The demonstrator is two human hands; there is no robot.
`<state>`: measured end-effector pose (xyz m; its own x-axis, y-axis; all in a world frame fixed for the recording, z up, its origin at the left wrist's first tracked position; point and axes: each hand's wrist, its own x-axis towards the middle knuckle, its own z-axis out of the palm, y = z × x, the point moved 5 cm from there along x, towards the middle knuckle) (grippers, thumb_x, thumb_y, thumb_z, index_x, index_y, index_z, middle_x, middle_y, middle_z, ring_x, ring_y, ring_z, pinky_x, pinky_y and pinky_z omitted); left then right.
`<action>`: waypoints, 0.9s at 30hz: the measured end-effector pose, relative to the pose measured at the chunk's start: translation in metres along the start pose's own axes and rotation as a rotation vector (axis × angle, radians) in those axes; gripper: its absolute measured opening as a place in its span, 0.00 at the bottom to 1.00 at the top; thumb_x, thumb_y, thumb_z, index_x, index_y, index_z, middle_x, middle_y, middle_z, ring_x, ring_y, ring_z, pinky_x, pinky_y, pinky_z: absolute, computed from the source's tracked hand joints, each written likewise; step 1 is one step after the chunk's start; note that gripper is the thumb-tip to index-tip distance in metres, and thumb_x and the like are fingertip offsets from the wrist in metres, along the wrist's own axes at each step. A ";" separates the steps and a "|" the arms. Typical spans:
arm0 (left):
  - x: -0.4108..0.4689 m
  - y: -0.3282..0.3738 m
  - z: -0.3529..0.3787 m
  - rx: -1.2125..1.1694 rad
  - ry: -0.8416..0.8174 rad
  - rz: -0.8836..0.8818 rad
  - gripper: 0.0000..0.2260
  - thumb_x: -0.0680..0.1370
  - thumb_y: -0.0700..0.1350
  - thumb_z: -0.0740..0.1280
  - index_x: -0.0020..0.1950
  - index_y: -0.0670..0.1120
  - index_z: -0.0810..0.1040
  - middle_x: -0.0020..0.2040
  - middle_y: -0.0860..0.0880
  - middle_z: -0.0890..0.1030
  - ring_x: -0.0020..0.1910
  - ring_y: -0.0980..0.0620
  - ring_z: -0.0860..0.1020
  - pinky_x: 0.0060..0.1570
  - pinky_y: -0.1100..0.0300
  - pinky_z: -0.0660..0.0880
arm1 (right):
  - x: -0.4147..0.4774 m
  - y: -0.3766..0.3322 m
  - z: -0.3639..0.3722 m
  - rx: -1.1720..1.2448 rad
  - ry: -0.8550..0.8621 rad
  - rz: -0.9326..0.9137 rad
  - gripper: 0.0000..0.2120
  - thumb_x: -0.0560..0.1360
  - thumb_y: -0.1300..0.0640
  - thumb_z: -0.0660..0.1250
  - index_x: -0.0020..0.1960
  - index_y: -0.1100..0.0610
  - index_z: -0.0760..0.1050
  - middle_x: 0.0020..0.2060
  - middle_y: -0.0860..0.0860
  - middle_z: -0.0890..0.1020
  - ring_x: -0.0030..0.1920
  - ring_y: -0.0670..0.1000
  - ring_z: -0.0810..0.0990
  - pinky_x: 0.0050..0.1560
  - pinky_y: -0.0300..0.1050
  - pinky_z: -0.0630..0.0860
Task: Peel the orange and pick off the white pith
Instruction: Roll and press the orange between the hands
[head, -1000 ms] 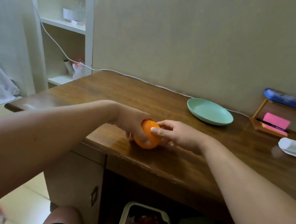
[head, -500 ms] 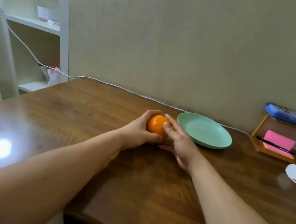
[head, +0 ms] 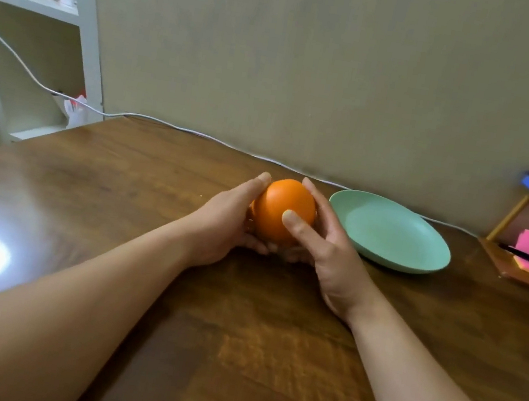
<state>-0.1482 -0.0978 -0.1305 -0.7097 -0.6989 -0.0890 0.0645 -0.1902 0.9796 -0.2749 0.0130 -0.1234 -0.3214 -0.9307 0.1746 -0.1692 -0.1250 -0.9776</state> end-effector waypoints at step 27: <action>-0.012 0.006 0.011 0.100 -0.109 0.100 0.21 0.83 0.60 0.67 0.76 0.60 0.71 0.68 0.40 0.77 0.53 0.42 0.86 0.47 0.49 0.84 | 0.001 0.006 -0.005 0.054 0.116 0.048 0.21 0.81 0.34 0.64 0.69 0.43 0.75 0.62 0.52 0.83 0.56 0.55 0.88 0.56 0.58 0.86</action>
<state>-0.1470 -0.0826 -0.1220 -0.7755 -0.6309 0.0247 0.0726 -0.0503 0.9961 -0.2809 0.0125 -0.1285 -0.4338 -0.8906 0.1364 -0.1015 -0.1021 -0.9896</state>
